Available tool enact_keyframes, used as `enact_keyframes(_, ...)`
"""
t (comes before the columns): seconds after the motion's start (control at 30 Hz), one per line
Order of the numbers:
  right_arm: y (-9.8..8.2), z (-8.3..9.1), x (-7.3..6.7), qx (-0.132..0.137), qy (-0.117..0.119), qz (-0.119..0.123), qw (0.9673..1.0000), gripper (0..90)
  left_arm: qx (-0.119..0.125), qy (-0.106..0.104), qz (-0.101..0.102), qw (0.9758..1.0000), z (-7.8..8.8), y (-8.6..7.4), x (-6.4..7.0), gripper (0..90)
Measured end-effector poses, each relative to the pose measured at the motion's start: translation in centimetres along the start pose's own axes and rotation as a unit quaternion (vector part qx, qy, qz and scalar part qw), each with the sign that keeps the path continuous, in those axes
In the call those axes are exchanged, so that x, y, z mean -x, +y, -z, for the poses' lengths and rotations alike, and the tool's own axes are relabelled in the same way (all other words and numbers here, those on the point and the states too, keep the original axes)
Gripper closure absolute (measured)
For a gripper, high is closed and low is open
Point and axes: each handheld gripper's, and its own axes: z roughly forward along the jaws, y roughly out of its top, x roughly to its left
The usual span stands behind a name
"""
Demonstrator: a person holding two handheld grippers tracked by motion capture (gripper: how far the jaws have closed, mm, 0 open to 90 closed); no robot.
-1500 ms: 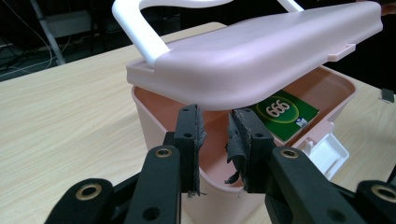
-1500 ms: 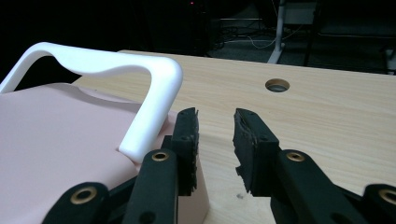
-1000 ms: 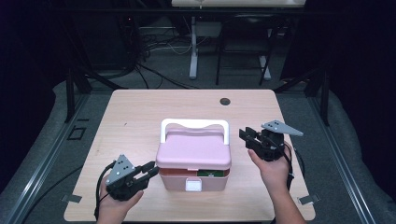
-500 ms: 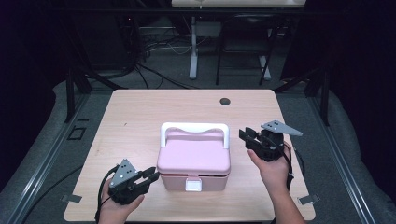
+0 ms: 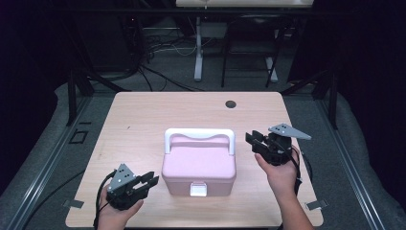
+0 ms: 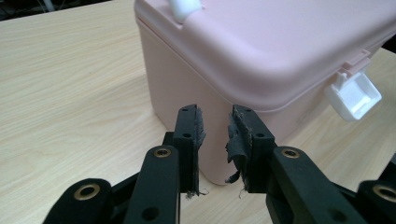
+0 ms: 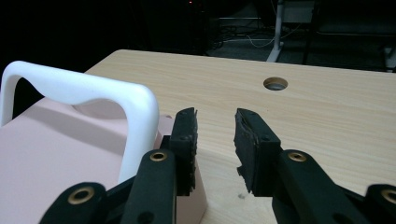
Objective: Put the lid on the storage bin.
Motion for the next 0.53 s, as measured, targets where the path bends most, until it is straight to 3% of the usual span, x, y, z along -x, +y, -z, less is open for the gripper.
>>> enact_keyframes(0.33,0.0,0.0,0.2,-0.004,-0.002,-0.001,1.0000,66.5,0.015,0.030,0.028,0.9991,0.3,-0.3,-1.6,62.8)
enact_keyframes(0.53,0.0,-0.1,-0.2,-0.002,0.027,-0.007,0.9996,58.2,0.014,0.036,0.033,0.9987,0.1,-0.5,-2.0,59.5)
